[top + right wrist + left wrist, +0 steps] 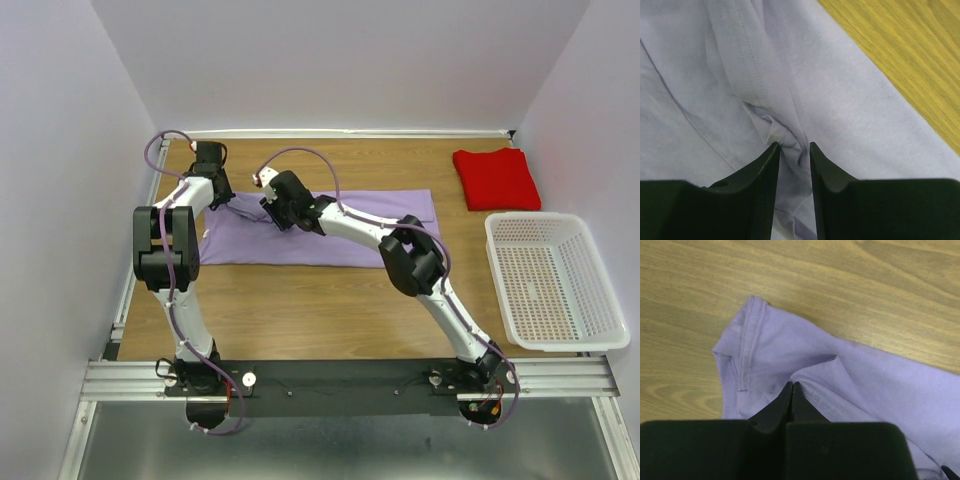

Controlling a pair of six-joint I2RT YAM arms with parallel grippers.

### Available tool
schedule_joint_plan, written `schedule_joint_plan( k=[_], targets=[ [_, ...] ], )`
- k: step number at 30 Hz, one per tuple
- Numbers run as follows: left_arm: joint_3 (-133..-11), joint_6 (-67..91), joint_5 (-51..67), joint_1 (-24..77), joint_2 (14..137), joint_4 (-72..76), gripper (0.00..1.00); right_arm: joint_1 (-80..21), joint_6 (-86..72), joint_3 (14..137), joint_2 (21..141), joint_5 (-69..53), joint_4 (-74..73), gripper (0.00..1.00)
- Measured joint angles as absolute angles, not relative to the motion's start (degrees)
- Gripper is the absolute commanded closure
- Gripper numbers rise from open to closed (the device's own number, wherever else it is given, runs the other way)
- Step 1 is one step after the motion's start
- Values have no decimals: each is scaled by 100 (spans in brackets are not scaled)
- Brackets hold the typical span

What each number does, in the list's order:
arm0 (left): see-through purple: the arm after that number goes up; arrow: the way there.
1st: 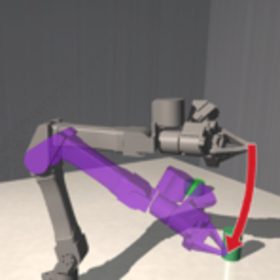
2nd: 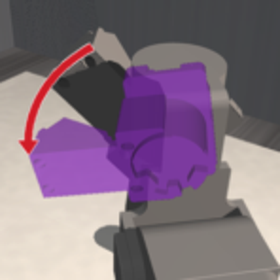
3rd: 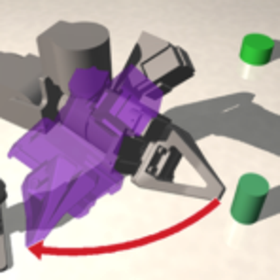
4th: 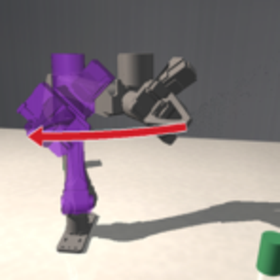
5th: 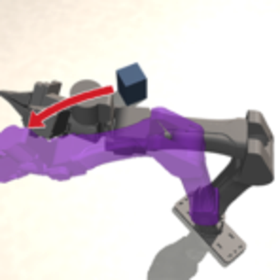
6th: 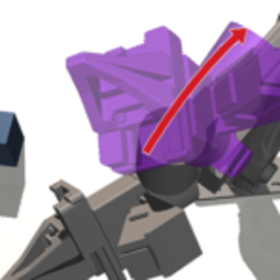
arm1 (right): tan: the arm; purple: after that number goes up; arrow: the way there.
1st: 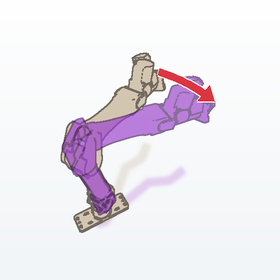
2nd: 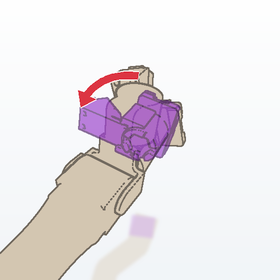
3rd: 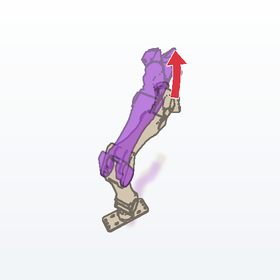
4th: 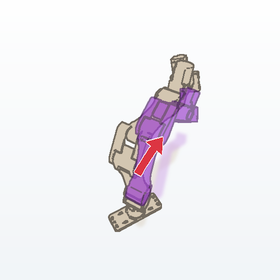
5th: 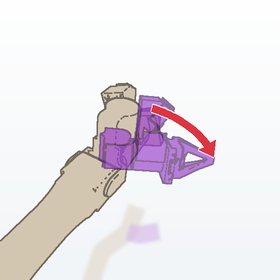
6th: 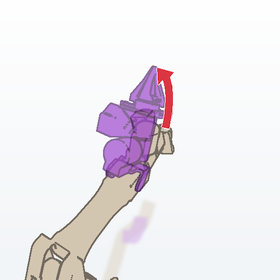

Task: Fold and stack the t-shirts
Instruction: Fold the tshirt

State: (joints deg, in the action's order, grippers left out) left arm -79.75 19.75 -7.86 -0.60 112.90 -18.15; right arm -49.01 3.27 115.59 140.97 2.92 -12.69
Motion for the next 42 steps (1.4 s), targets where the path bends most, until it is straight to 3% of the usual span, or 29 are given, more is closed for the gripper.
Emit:
schedule_joint_plan(
  k=[27,32,39,42],
  targets=[
    [-8202,1997,-681,-34,11445,-1909,98,-4993,532,11544,13948,-119,-1264,64],
    [-8206,1999,-679,-34,11445,-1942,98,-4991,585,11596,13950,-180,-1264,73],
    [-8219,1997,-681,-30,11461,-1951,98,-4991,626,11620,13957,-231,-1258,99],
    [-8283,1997,-681,-30,11502,-1959,98,-4993,670,11620,13957,-250,-1256,100]
  ],
)
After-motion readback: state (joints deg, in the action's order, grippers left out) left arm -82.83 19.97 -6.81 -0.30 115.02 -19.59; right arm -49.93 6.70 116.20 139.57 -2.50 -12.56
